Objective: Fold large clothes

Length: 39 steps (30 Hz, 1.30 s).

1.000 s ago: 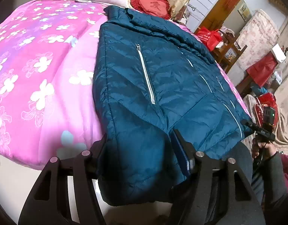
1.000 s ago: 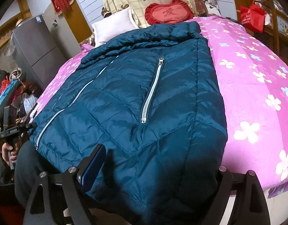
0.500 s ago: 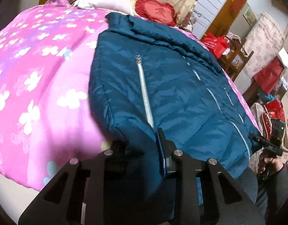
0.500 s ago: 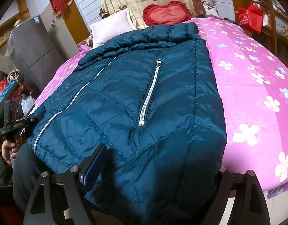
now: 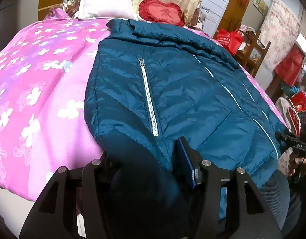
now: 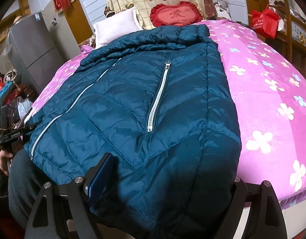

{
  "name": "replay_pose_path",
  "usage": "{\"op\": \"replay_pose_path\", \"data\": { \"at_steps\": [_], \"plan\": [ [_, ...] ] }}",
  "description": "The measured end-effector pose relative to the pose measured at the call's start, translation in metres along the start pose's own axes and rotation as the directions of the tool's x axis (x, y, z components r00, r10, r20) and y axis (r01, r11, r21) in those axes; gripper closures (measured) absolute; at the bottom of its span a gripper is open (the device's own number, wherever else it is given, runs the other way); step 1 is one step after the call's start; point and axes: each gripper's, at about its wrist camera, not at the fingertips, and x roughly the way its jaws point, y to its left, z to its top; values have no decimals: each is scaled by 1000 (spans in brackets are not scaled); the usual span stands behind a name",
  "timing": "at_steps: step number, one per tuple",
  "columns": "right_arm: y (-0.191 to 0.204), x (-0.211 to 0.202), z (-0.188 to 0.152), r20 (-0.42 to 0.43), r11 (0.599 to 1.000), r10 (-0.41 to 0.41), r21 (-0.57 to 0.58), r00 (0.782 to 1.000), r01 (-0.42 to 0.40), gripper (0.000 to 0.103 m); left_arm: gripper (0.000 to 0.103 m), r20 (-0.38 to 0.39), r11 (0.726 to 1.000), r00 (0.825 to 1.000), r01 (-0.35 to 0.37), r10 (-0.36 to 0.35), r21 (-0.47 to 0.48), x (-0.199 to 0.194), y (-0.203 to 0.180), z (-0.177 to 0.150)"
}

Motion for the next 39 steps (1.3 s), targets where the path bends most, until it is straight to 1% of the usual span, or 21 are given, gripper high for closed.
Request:
{"op": "replay_pose_path", "data": {
  "at_steps": [5, 6, 10, 17, 20, 22, 25, 28, 33, 39],
  "plan": [
    [7, 3, -4, 11, 997, -44, -63, 999, 44, 16, 51, 20, 1000, 1000, -25, 24, 14, 1, -2, -2],
    [9, 3, -4, 12, 996, -55, -76, 998, 56, 16, 49, 25, 999, 999, -32, 31, 16, 2, -3, -2],
    [15, 6, -6, 16, 989, -89, -114, 996, 91, 15, 47, 41, 999, 998, -45, 44, 22, 2, -6, -5],
    [15, 8, -6, 16, 987, -97, -124, 995, 98, 13, 46, 50, 998, 997, -62, 60, 28, 3, -8, -6],
    [16, 7, -7, 15, 987, -100, -126, 995, 101, 12, 42, 51, 997, 996, -73, 71, 36, 4, -10, -6],
    [16, 8, -7, 15, 987, -100, -127, 995, 101, 11, 37, 49, 996, 996, -81, 79, 45, 4, -12, -7],
    [17, 8, -7, 15, 986, -104, -131, 994, 105, 10, 34, 44, 993, 994, -102, 100, 62, 7, -16, -7],
    [18, 9, -8, 15, 985, -111, -135, 994, 111, 9, 33, 42, 993, 994, -101, 99, 58, 7, -15, -6],
    [19, 10, -8, 7, 984, -120, -135, 993, 120, 4, 32, 41, 993, 994, -100, 97, 56, 7, -14, -6],
    [20, 11, -8, -4, 984, -127, -130, 992, 125, 2, 32, 42, 995, 995, -88, 86, 53, 6, -13, -6]
  ]
}}
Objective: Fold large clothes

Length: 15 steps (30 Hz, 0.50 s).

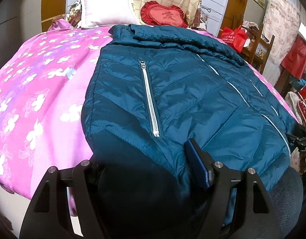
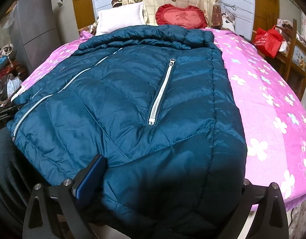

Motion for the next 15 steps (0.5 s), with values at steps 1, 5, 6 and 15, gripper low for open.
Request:
{"op": "replay_pose_path", "data": {
  "at_steps": [1, 5, 6, 15],
  "plan": [
    [0, 0, 0, -2, 1000, -1, 0, 1000, 1, 2, 32, 4, 1000, 1000, 3, -3, -2, 0, 0, 0],
    [1, 0, 0, -4, 1000, -2, -2, 1000, 2, 2, 32, 21, 1000, 1000, -5, 5, -6, -1, -1, -2],
    [1, 0, 0, -4, 1000, -2, -2, 1000, 2, 2, 32, 22, 1000, 1000, -6, 6, -7, -1, -1, -3],
    [2, 0, 0, 0, 1000, 0, -9, 1000, 0, 1, 32, 19, 1000, 1000, 1, -1, -11, -1, -1, -2]
  ]
}}
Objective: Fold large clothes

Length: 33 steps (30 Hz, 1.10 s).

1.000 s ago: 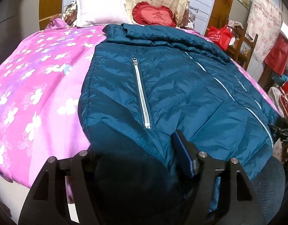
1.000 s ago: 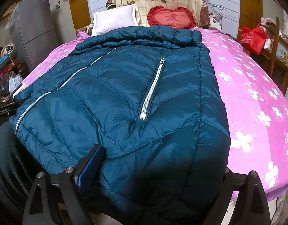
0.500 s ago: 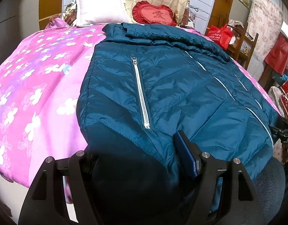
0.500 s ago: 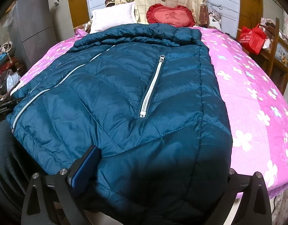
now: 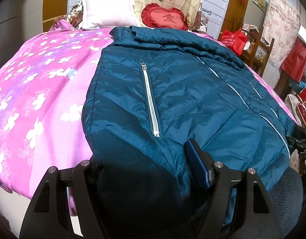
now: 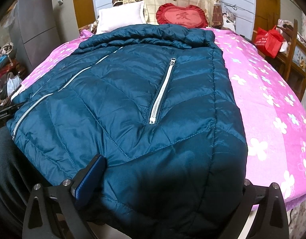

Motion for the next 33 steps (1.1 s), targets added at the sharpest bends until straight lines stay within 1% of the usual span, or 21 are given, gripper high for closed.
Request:
{"op": "replay_pose_path", "data": {
  "at_steps": [4, 5, 7, 9, 10, 11, 13, 15, 16, 18, 19, 20, 21, 22, 23, 24, 26, 29, 31, 33],
  "plan": [
    [0, 0, 0, 4, 1000, 12, 1, 1000, -12, 1, 32, -6, 1000, 1000, 5, -5, -5, 0, 1, 1],
    [0, -1, 1, 4, 1000, 16, -1, 1000, -16, 2, 34, -10, 1000, 1000, 5, -5, -9, 0, 1, 1],
    [-1, -2, 3, 6, 1000, 29, -4, 1000, -29, 7, 55, -12, 1000, 1000, -19, 19, -22, -1, 4, 2],
    [-1, -4, 6, 18, 999, 33, 0, 999, -33, 18, 63, -20, 998, 1000, -11, 10, -60, -2, 11, 4],
    [-1, -6, 8, 22, 1000, 29, 5, 999, -29, 21, 65, -23, 998, 1000, -3, 1, -70, -2, 13, 4],
    [-1, -6, 10, 21, 1000, 27, 11, 999, -28, 26, 65, -25, 997, 1000, 1, -3, -71, -3, 14, 4],
    [-3, -5, 12, 14, 999, 26, 31, 1000, -27, 30, 65, -22, 998, 1000, -8, 7, -61, -4, 12, 3],
    [-4, -6, 14, 14, 999, 19, 40, 1000, -20, 41, 65, -21, 998, 1000, -13, 12, -60, -3, 12, 3],
    [-4, -7, 15, 19, 999, 15, 40, 1000, -16, 44, 65, -21, 998, 1000, -13, 11, -61, -3, 11, 3],
    [-6, -10, 15, 31, 999, 22, 44, 999, -23, 59, 65, -24, 998, 1000, -13, 11, -68, -4, 12, 3],
    [-8, -13, 16, 42, 998, 25, 51, 999, -27, 63, 68, -28, 997, 1000, -15, 13, -73, -4, 12, 4],
    [-10, -17, 17, 57, 998, 29, 62, 998, -33, 71, 74, -30, 997, 999, -27, 24, -78, -5, 12, 6],
    [-12, -18, 17, 67, 997, 33, 70, 997, -37, 76, 84, -29, 996, 999, -42, 39, -81, -8, 12, 7],
    [-14, -23, 19, 89, 995, 36, 88, 995, -44, 80, 89, -28, 996, 999, -43, 40, -84, -11, 13, 10],
    [-17, -28, 19, 110, 993, 38, 105, 993, -50, 85, 90, -14, 996, 999, -40, 39, -83, -17, 12, 13],
    [-19, -34, 20, 139, 990, 43, 124, 989, -60, 88, 90, -1, 996, 999, -43, 43, -76, -21, 11, 15],
    [-19, -46, 21, 194, 988, 24, 147, 981, -53, 89, 91, 39, 997, 998, -47, 50, -64, -34, 8, 21],
    [-17, -64, 20, 262, 983, -5, 178, 965, -43, 90, 91, 86, 996, 995, -39, 47, -85, -53, 14, 30],
    [-14, -77, 18, 314, 978, 6, 196, 949, -71, 90, 91, 111, 994, 992, -41, 52, -99, -63, 19, 36],
    [-6, -87, 15, 347, 977, 17, 192, 938, -88, 90, 91, 133, 992, 989, -46, 62, -118, -73, 27, 40]
  ]
}}
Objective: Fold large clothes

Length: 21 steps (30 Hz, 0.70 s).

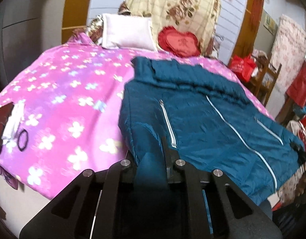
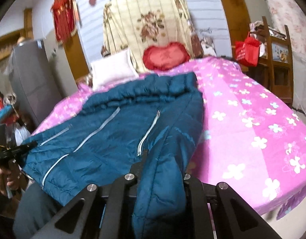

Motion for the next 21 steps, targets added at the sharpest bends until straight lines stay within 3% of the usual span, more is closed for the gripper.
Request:
{"op": "replay_pose_path", "data": {
  "at_steps": [7, 10, 12, 16, 21],
  "plan": [
    [24, -31, -1, 89, 999, 29, 12, 996, -30, 91, 91, 37, 998, 999, 23, -21, -57, -25, 20, 12],
    [28, -42, 2, 119, 999, 25, 26, 993, -29, 91, 91, 34, 998, 999, 39, -37, -52, -34, 23, 10],
    [28, -47, 1, 128, 999, 24, 36, 991, -29, 91, 91, 15, 1000, 1000, 9, -8, -24, -34, 21, 5],
    [22, -29, -5, 64, 998, -19, 53, 998, 15, 91, 91, -64, 994, 993, -101, 103, 34, -16, 10, -15],
    [22, -5, -13, -52, 996, -83, 24, 995, 84, 91, 90, -170, 980, 965, -191, 198, 57, 18, 10, -42]
  ]
}}
